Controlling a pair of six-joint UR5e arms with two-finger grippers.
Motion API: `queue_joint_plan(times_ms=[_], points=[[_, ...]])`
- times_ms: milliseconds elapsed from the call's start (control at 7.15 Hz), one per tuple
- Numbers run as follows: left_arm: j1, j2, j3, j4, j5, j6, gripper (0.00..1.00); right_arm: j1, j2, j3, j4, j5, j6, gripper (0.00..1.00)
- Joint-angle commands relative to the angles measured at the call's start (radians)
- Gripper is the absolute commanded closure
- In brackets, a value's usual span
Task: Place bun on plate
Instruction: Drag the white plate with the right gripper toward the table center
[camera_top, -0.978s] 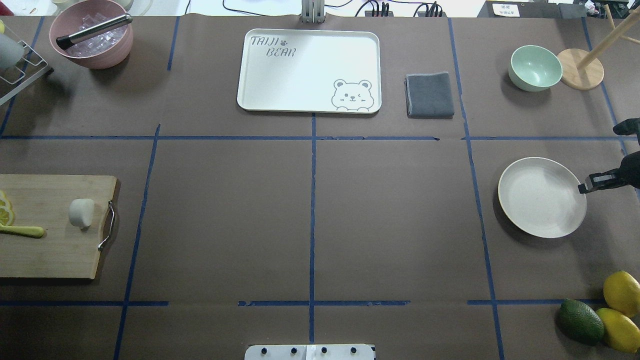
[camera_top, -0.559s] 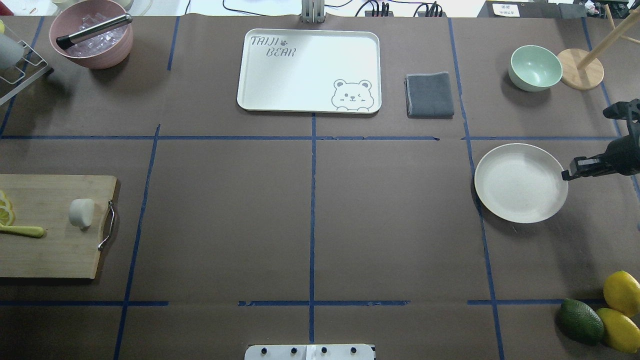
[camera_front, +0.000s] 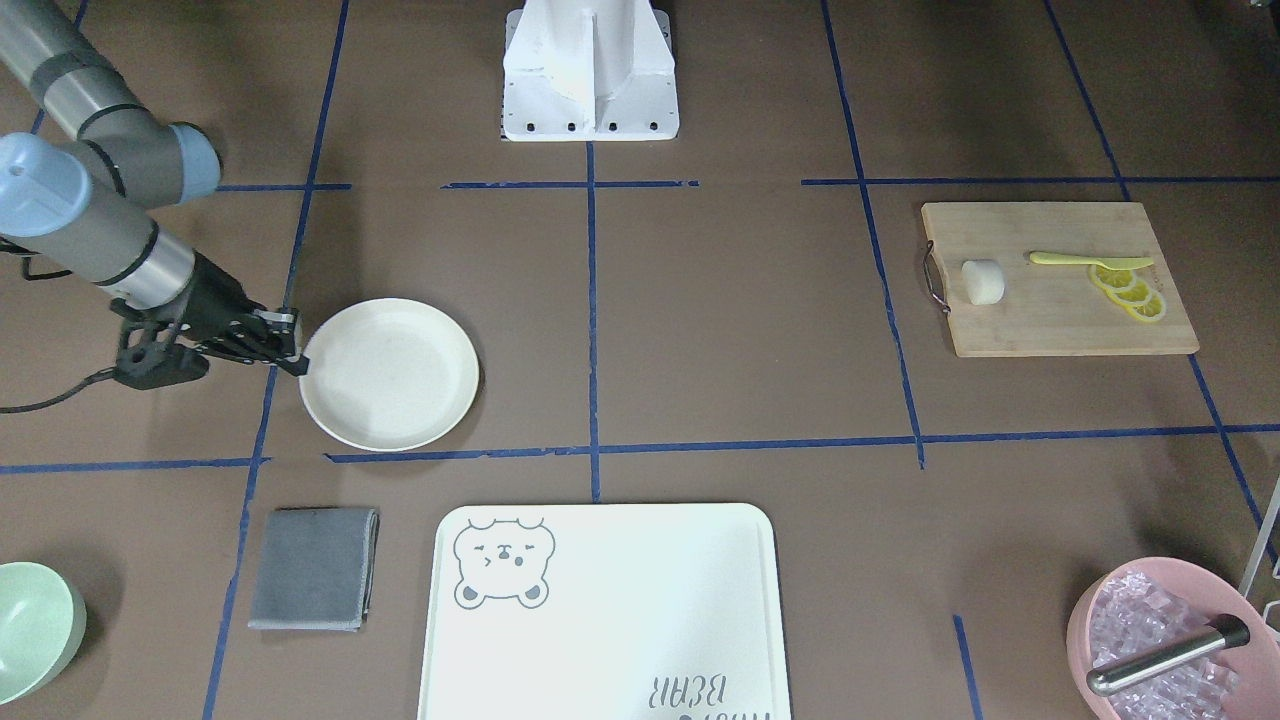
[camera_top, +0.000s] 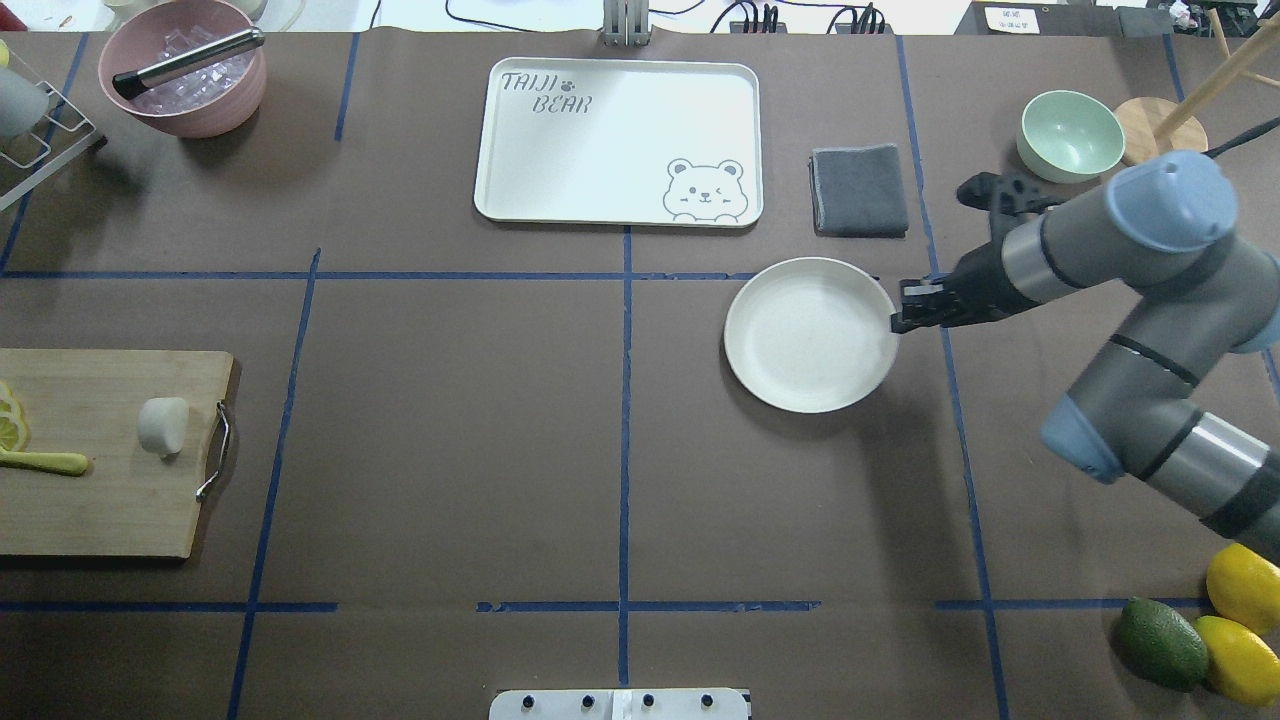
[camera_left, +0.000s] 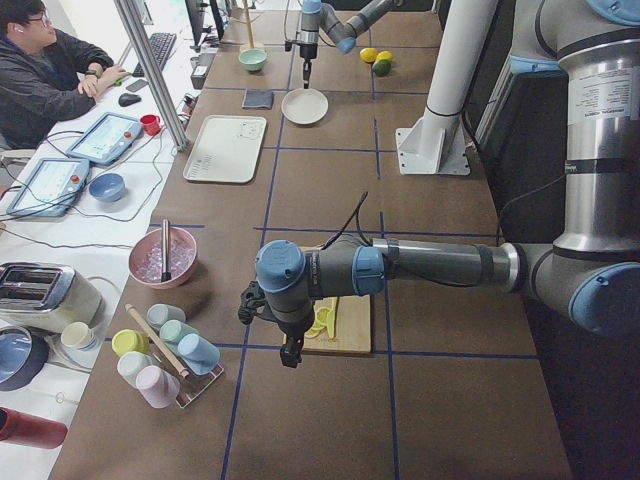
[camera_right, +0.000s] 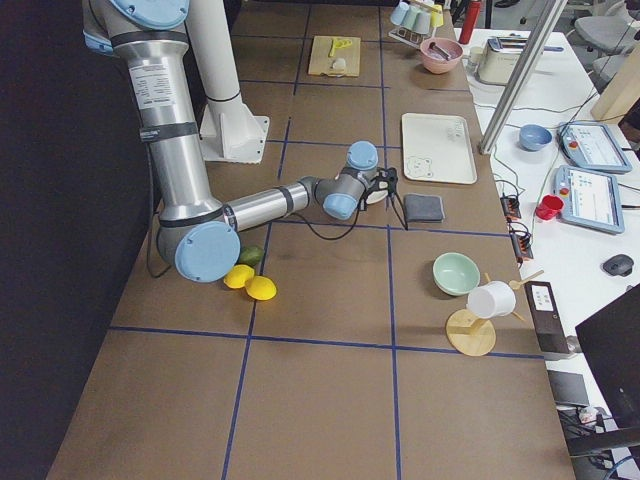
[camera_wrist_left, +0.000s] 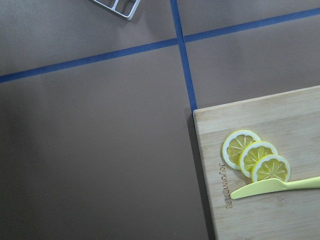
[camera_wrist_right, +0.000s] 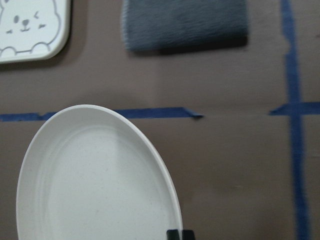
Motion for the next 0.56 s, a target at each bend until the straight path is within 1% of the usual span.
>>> queue_joint_plan(times_ms=[0,140,280,419], points=[[0.000,0.001,0.001,0.000,0.000,0.000,0.00,-0.123,0.187,-0.001,-0.120,-0.085,0.023,1.00],[0.000,0.001,0.002,0.002,0.000,0.000,0.00,-0.189,0.238,0.002,-0.142,-0.155,0.060,1.00],[0.000,0.001,0.002,0.002,0.000,0.000,0.00,-0.238,0.272,0.000,-0.145,-0.206,0.118,1.00],[0.000,0.001,0.002,0.002,0.000,0.000,0.00,-0.263,0.277,0.002,-0.145,-0.245,0.121,1.00]])
